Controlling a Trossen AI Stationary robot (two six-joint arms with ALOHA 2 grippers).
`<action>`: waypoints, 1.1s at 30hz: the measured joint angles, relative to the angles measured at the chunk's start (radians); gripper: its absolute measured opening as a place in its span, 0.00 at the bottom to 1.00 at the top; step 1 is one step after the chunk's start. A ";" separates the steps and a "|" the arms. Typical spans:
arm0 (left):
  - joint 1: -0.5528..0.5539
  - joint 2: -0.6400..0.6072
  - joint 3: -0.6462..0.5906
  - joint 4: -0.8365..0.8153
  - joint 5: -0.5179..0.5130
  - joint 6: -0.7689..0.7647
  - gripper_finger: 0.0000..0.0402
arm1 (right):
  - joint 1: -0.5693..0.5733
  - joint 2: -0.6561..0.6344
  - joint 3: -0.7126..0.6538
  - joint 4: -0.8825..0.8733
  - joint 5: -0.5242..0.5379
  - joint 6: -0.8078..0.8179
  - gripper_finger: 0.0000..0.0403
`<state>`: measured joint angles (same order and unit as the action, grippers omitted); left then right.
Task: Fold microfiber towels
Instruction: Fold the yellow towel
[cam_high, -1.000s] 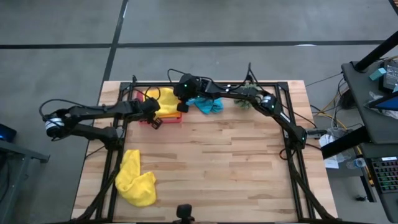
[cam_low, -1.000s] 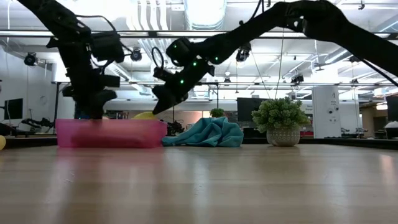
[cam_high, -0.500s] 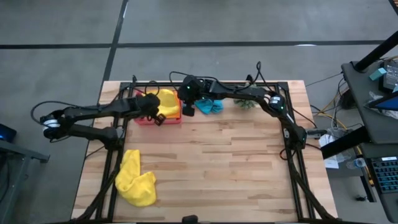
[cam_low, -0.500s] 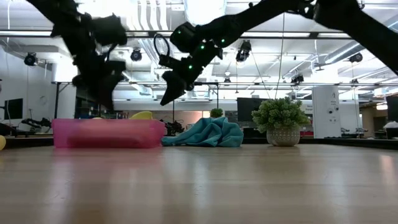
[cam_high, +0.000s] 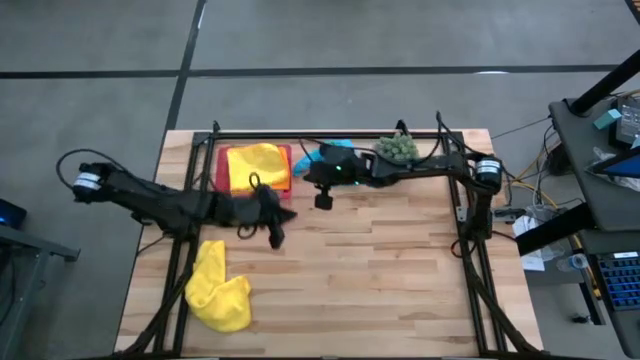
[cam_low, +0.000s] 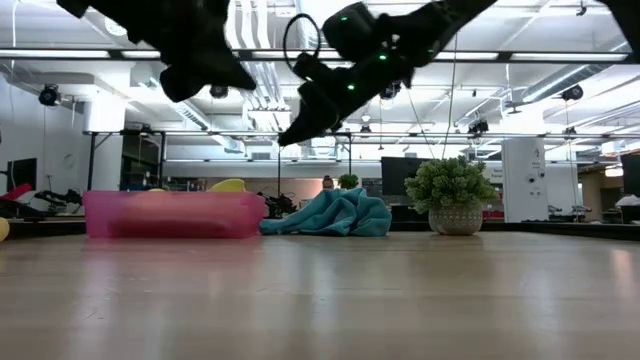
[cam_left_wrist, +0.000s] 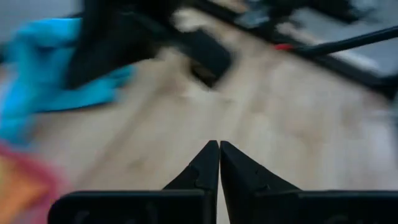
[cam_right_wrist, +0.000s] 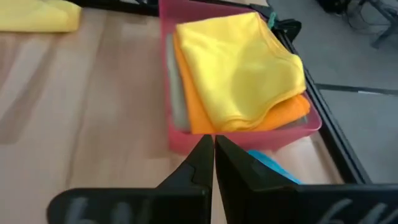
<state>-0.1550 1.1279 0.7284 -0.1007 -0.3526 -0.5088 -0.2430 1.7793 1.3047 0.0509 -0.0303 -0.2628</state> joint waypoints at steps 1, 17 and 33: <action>-0.030 0.016 0.000 0.039 0.001 -0.019 0.00 | 0.008 -0.015 -0.035 0.033 0.000 0.002 0.02; -0.313 0.368 0.028 0.106 0.536 -0.950 0.00 | 0.051 -0.112 -0.197 0.171 0.003 0.035 0.02; -0.529 0.403 0.206 -0.661 0.534 -1.378 0.00 | 0.055 -0.117 -0.142 0.162 0.001 -0.010 0.02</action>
<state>-0.6842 1.5307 0.9346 -0.7619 0.1813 -1.8865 -0.1875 1.6623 1.1622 0.2124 -0.0292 -0.2726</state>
